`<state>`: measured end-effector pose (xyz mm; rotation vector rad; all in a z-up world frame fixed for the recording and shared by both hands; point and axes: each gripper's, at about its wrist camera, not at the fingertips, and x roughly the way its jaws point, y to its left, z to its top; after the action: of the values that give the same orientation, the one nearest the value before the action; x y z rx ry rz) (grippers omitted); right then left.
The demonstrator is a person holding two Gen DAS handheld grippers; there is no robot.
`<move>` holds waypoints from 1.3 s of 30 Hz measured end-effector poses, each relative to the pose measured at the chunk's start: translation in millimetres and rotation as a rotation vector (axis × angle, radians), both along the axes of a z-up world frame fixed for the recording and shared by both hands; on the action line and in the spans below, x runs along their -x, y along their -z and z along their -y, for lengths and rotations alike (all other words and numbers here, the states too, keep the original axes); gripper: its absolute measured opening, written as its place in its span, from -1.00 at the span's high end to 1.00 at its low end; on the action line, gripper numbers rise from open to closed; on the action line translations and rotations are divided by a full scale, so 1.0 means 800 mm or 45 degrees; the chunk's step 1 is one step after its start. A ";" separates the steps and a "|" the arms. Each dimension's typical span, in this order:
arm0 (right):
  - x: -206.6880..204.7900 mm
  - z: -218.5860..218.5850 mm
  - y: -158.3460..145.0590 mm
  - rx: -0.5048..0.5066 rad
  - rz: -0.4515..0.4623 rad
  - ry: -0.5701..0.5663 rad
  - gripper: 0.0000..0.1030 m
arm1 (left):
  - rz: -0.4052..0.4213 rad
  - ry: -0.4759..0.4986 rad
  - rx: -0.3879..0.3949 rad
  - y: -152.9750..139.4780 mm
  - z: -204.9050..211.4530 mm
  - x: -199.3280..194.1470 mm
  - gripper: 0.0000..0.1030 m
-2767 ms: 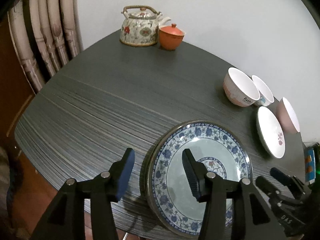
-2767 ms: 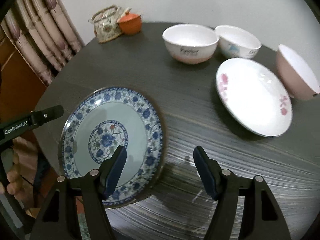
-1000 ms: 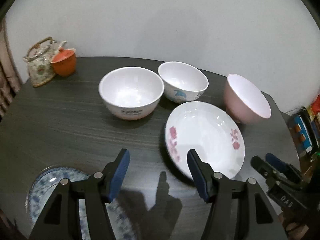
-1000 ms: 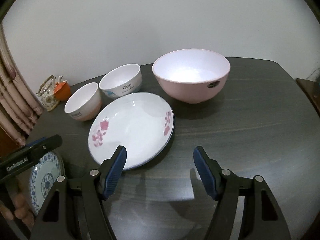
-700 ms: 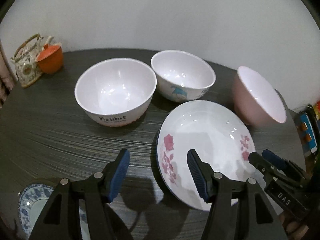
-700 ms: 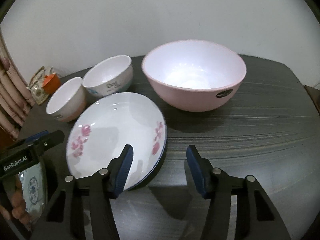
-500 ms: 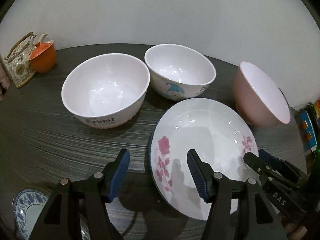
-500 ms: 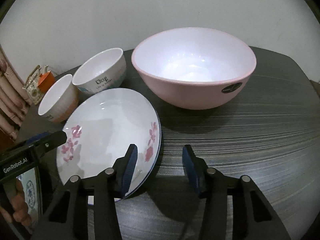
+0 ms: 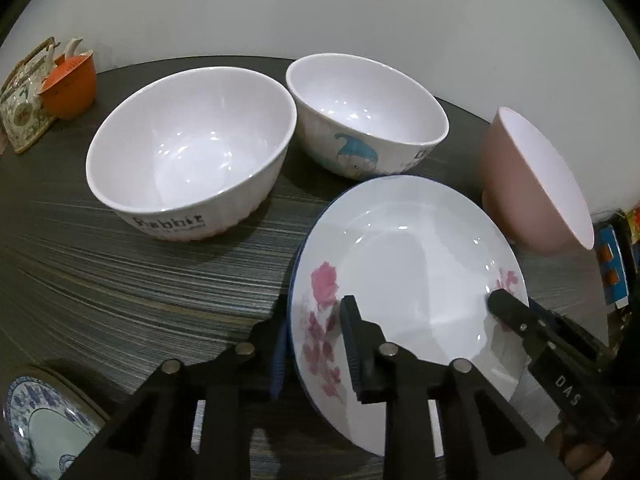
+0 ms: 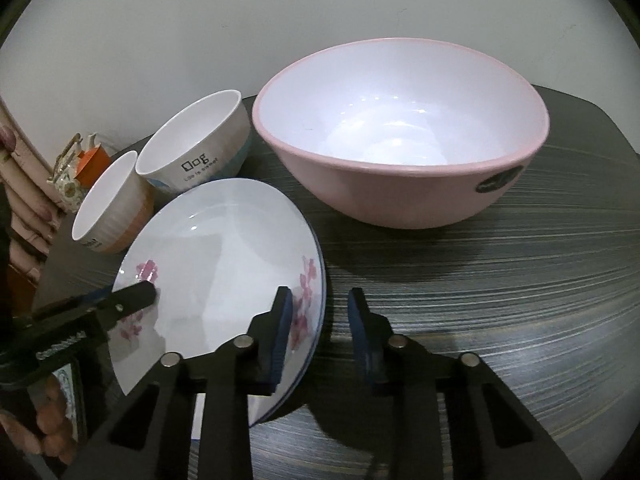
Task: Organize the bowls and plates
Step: 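Grip the rim of the white pink-flower plate with the right tool, then lift and carry the pink-flower plate over the blue-and-white plate stack with both tools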
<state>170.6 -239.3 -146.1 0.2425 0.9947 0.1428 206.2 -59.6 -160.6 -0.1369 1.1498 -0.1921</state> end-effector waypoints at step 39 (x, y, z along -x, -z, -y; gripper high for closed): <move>0.077 -0.004 -0.002 -0.060 -0.117 0.015 0.70 | -0.078 0.062 -0.046 0.014 0.009 0.052 0.53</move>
<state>109.0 -236.0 -144.1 0.3000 1.0816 0.1458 164.2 -66.9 -171.9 -0.0839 1.2178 -0.2112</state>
